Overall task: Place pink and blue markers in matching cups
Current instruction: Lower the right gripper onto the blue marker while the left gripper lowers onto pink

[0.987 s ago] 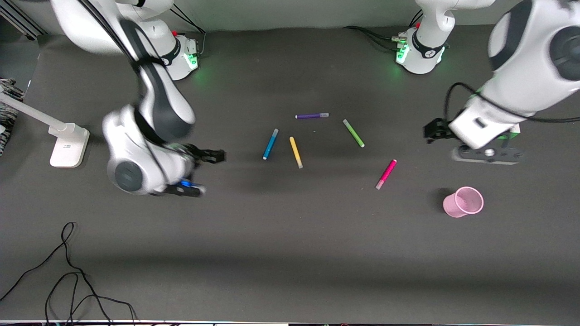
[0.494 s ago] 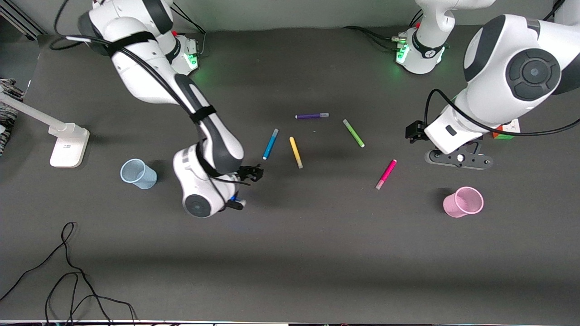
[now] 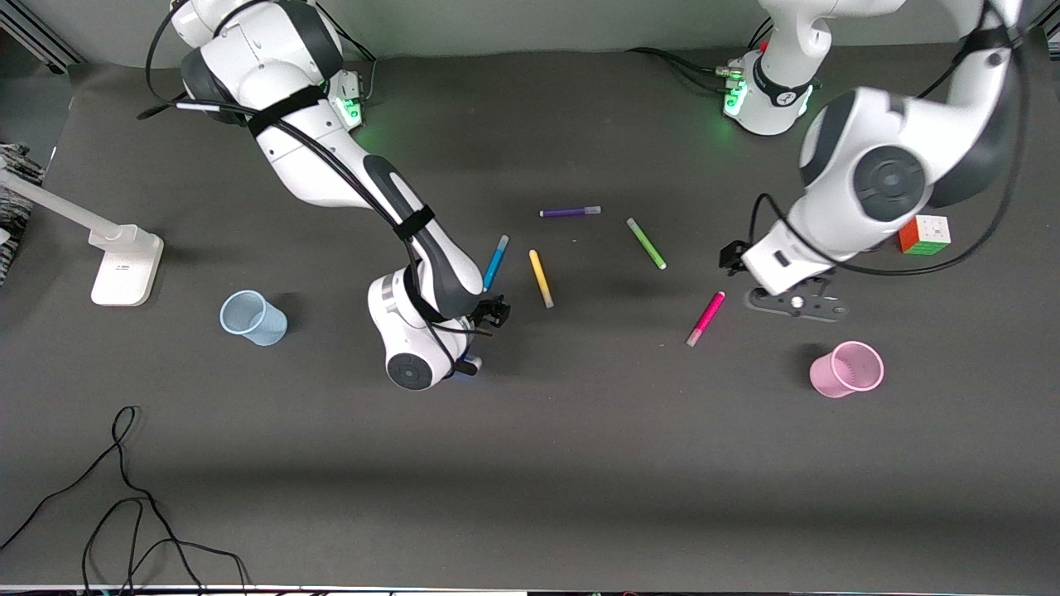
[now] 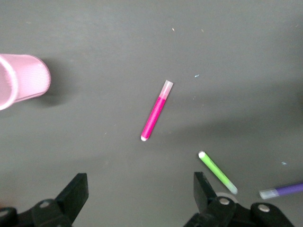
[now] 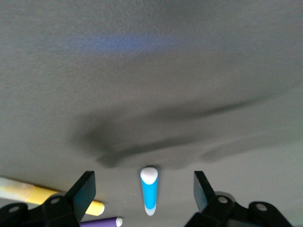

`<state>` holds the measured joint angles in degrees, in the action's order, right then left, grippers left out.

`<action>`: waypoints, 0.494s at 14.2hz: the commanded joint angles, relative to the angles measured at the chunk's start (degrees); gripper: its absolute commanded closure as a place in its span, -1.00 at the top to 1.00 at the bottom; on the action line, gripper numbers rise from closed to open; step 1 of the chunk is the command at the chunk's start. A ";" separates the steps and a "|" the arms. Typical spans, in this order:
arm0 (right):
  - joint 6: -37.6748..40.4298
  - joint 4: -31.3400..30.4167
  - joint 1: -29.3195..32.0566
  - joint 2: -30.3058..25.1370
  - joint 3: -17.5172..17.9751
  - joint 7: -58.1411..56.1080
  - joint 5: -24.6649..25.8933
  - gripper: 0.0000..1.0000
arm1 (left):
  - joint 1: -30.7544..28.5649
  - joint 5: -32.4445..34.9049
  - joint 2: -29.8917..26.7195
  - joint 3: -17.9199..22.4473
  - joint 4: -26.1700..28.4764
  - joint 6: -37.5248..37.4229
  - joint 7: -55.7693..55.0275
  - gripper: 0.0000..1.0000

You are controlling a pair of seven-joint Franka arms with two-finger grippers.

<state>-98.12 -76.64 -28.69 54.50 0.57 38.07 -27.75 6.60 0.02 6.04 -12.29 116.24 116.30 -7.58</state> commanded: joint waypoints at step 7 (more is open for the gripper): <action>2.14 1.49 -0.14 0.61 0.57 0.69 -1.08 -0.93 | 1.04 5.08 8.53 0.34 13.93 21.77 4.33 0.91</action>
<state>-97.54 -76.37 -28.69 54.57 1.09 38.07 -27.83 7.32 4.10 12.42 -12.30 130.43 137.10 -5.07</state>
